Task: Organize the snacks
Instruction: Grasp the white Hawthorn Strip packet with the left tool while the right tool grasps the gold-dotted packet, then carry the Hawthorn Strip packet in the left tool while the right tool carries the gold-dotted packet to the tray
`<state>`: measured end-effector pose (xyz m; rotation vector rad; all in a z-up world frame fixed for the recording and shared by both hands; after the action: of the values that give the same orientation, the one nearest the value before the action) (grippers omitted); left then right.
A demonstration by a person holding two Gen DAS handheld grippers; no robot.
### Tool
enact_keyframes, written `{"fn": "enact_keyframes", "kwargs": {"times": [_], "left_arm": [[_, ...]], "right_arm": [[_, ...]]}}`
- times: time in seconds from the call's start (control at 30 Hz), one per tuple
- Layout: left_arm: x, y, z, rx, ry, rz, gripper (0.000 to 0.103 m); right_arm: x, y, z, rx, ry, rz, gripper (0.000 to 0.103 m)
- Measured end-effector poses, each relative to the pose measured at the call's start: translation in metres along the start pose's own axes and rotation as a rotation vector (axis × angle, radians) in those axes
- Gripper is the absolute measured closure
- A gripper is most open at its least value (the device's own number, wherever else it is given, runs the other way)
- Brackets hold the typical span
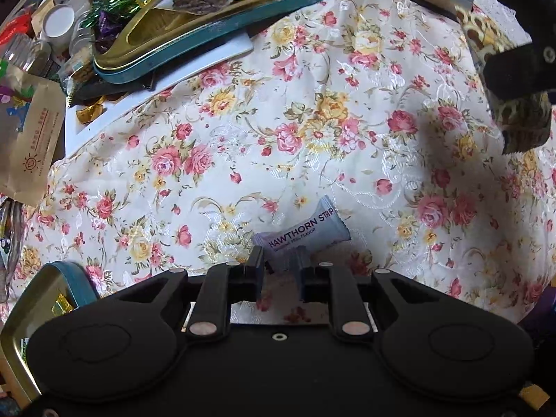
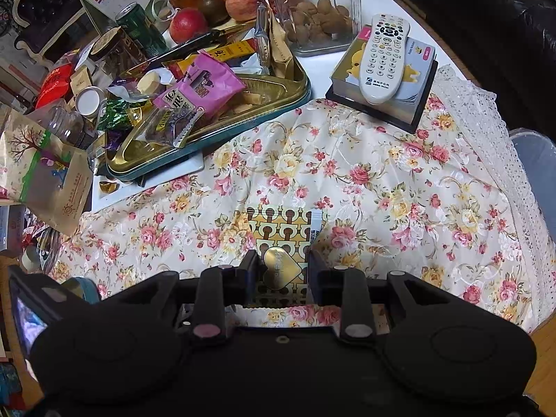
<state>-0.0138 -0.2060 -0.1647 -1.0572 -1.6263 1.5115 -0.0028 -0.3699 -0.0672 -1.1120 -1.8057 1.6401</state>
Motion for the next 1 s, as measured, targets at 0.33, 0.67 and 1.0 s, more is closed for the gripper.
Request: {"fn": "enact_keyframes", "kwargs": {"times": [0.33,0.67,1.0], "left_arm": [[-0.004,0.007,0.01,-0.018,-0.027,-0.008,0.075],[-0.018,0.02,0.008,0.008,-0.161,-0.031,0.074],[-0.023,0.019,-0.022,0.125,-0.486,-0.026,0.074]], "right_arm": [[-0.001,-0.005,0.005,-0.013,0.012,0.006,0.071],[0.003,-0.009,0.019,-0.013,0.024,0.008,0.071],[0.004,-0.017,0.033,-0.021,0.042,0.022,0.071]]}}
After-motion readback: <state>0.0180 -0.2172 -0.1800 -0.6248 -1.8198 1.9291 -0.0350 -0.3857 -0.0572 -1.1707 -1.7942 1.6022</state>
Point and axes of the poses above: each gripper's, at about its wrist camera, not at the fingertips, and y roughly the way its jaws point, z to its right, x to its underside, the point moved 10 cm from there along y, roughly the way its jaws point, and after that the axes turned 5 degrees about -z, right-handed, at the moved point
